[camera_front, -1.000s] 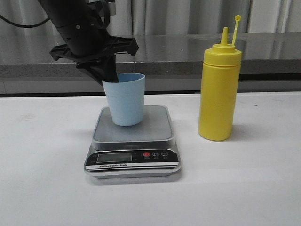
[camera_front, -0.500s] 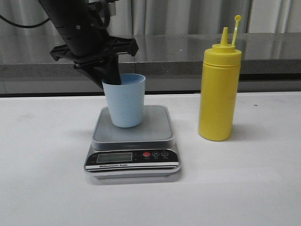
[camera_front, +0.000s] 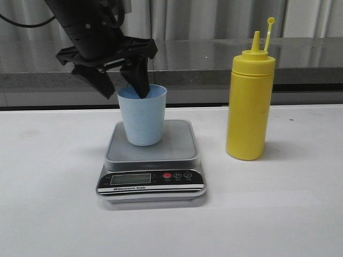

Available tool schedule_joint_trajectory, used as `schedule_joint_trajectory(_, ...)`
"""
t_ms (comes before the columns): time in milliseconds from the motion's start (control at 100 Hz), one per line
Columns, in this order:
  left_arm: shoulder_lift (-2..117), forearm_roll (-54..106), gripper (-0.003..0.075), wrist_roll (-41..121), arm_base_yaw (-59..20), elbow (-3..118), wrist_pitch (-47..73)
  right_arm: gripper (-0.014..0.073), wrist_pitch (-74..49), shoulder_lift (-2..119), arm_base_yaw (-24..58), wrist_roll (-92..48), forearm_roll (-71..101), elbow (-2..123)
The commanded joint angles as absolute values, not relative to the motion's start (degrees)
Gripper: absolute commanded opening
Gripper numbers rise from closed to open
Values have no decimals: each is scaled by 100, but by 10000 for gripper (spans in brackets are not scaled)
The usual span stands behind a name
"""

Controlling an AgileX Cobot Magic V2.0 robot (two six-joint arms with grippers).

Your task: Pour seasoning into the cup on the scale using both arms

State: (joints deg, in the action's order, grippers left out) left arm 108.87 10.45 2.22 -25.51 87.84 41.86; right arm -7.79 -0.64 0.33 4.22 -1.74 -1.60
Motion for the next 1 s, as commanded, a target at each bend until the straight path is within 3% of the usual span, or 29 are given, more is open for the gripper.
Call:
schedule_joint_trajectory(0,10336,1167,503,189,-2536,8968,3924,-67,-305,-173,-4,388,-170,-38)
schedule_joint_trajectory(370,9157,1130,502,189,-1838,8419,3467,-67,-305,-173,-4,388,-170,-38)
schedule_joint_trajectory(710,7418,1130,502,226,-762,6321,1958,-67,-305,-173,-4,388,-170,-38)
schedule_joint_trajectory(990,5732,1114,502,308,-480,4483,868,-67,-305,-173,-4,388,-170,-38)
